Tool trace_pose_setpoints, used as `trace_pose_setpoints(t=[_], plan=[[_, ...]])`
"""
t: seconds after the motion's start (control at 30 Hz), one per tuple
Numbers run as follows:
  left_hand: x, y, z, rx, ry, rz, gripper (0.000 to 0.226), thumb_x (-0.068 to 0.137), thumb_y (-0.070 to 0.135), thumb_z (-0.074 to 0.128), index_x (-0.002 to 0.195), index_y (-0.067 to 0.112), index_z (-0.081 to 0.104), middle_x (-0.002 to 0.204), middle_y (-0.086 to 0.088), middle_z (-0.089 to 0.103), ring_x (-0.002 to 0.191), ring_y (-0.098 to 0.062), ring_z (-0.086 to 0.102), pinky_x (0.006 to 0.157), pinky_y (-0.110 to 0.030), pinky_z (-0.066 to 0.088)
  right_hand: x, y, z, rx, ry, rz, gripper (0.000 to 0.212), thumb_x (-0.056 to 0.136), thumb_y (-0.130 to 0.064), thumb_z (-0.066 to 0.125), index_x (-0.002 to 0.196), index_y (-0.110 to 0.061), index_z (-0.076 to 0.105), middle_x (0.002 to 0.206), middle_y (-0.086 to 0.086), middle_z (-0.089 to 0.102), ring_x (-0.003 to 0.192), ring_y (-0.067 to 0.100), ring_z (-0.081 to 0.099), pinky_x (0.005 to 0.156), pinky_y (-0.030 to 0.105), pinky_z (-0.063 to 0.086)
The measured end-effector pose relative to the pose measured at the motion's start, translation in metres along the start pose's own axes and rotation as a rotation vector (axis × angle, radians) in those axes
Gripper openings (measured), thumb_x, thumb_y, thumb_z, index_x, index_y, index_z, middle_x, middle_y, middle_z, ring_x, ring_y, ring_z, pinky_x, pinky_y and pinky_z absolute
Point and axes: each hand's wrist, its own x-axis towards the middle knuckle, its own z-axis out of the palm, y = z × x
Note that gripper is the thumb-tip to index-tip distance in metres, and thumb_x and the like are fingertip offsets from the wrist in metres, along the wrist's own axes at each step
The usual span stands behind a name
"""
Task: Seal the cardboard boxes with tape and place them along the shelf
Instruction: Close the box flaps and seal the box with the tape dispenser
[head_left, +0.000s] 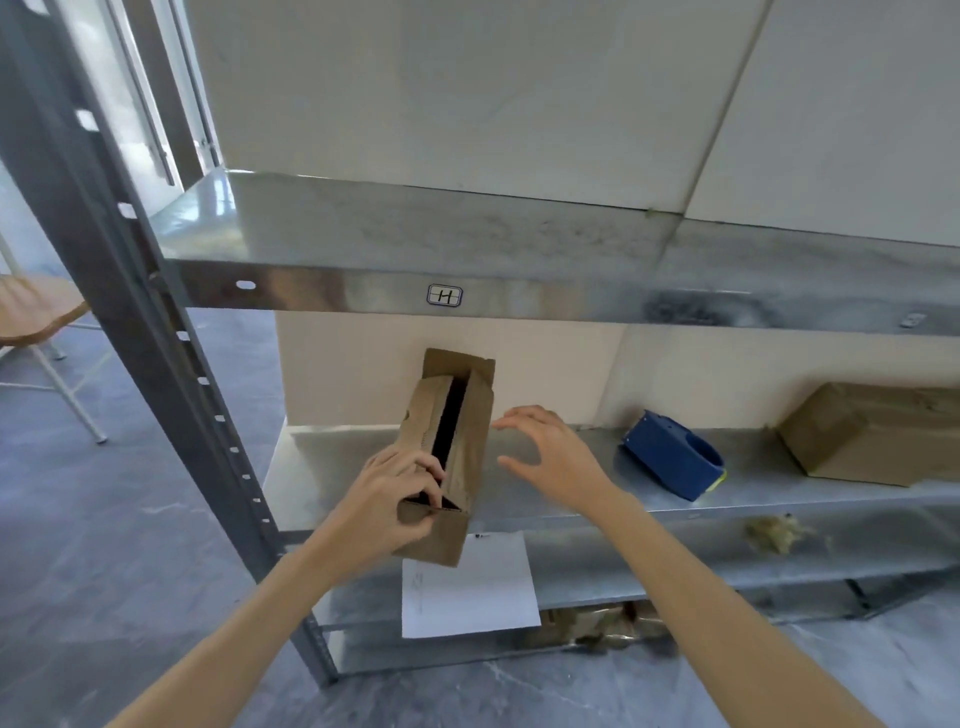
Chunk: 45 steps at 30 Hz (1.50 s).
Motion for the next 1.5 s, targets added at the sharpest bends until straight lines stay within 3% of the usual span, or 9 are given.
trace_pose_setpoints(t=[0.2,0.37,0.5,0.8,1.07,1.23,1.33,1.43,1.5], plan=[[0.023,-0.007,0.006,-0.051,-0.133,0.047,0.003,0.076,0.032,0.067,0.078,0.032,0.064,0.115,0.024,0.051,0.121,-0.003,0.044,0.111,-0.025,0.024,0.000,0.004,-0.007,-0.037,-0.007,0.002,0.043,0.090,-0.038,0.067,0.131,-0.034,0.056,0.135,-0.011,0.051,0.123,0.005,0.045,0.103,0.024,0.038],[0.033,-0.017,-0.001,-0.027,-0.169,0.026,0.015,0.073,0.020,0.077,0.074,0.031,0.067,0.115,0.021,0.051,0.121,-0.006,0.042,0.110,-0.020,0.023,0.010,0.000,-0.006,-0.052,-0.038,-0.020,0.046,0.089,-0.044,0.067,0.132,-0.032,0.057,0.139,-0.010,0.050,0.123,0.006,0.048,0.101,0.029,0.041],[0.035,-0.024,-0.013,0.047,-0.165,0.066,0.015,0.076,0.020,0.078,0.074,0.028,0.065,0.115,0.016,0.052,0.118,-0.006,0.044,0.112,-0.012,0.007,0.022,-0.001,-0.002,-0.101,-0.103,-0.003,0.050,0.090,-0.051,0.062,0.137,-0.035,0.053,0.147,-0.014,0.043,0.134,0.007,0.041,0.109,0.036,0.035],[0.026,-0.050,-0.038,0.121,-0.016,-0.045,0.020,0.071,0.011,0.083,0.078,0.019,0.066,0.110,0.012,0.055,0.112,-0.009,0.042,0.096,-0.028,0.044,0.036,0.002,0.008,-0.113,-0.093,0.023,0.042,0.088,-0.049,0.065,0.127,-0.038,0.057,0.125,-0.017,0.048,0.118,0.012,0.047,0.099,0.026,0.032],[0.013,-0.049,-0.026,0.113,0.232,-0.189,0.039,0.080,0.023,0.075,0.115,0.025,0.058,0.128,0.012,0.047,0.119,-0.006,0.044,0.095,-0.019,0.038,0.034,0.003,0.014,-0.126,-0.079,0.039,0.046,0.087,-0.044,0.068,0.131,-0.036,0.056,0.124,-0.014,0.050,0.115,0.013,0.048,0.110,0.033,0.027],[0.013,-0.043,-0.018,-0.173,0.296,-0.378,0.039,0.090,0.024,0.068,0.125,0.028,0.050,0.131,0.014,0.043,0.113,0.004,0.049,0.096,-0.026,0.047,0.028,0.005,0.008,-0.207,-0.015,0.093,0.044,0.085,-0.049,0.067,0.127,-0.036,0.057,0.124,-0.014,0.054,0.119,0.013,0.049,0.104,0.032,0.027],[0.019,-0.035,-0.009,-0.290,0.259,-0.459,0.044,0.091,0.028,0.067,0.130,0.027,0.047,0.129,0.011,0.045,0.117,-0.003,0.050,0.091,-0.029,0.053,0.027,0.004,0.008,-0.238,0.000,0.111,0.042,0.084,-0.052,0.068,0.122,-0.036,0.060,0.122,-0.014,0.055,0.118,0.012,0.049,0.100,0.033,0.027],[0.028,-0.028,0.000,-0.275,0.265,-0.457,0.051,0.090,0.029,0.069,0.134,0.024,0.046,0.129,0.010,0.046,0.114,-0.004,0.052,0.085,-0.020,0.053,0.024,0.007,0.005,-0.265,0.008,0.128,0.041,0.084,-0.053,0.067,0.120,-0.036,0.061,0.121,-0.014,0.056,0.117,0.012,0.049,0.099,0.033,0.026],[0.036,-0.023,0.007,-0.281,0.267,-0.454,0.053,0.089,0.028,0.070,0.136,0.024,0.045,0.129,0.010,0.046,0.109,0.011,0.049,0.078,-0.006,0.046,0.019,0.012,0.000,-0.278,0.015,0.145,0.040,0.084,-0.053,0.067,0.120,-0.037,0.061,0.121,-0.014,0.056,0.118,0.012,0.048,0.098,0.034,0.027]])
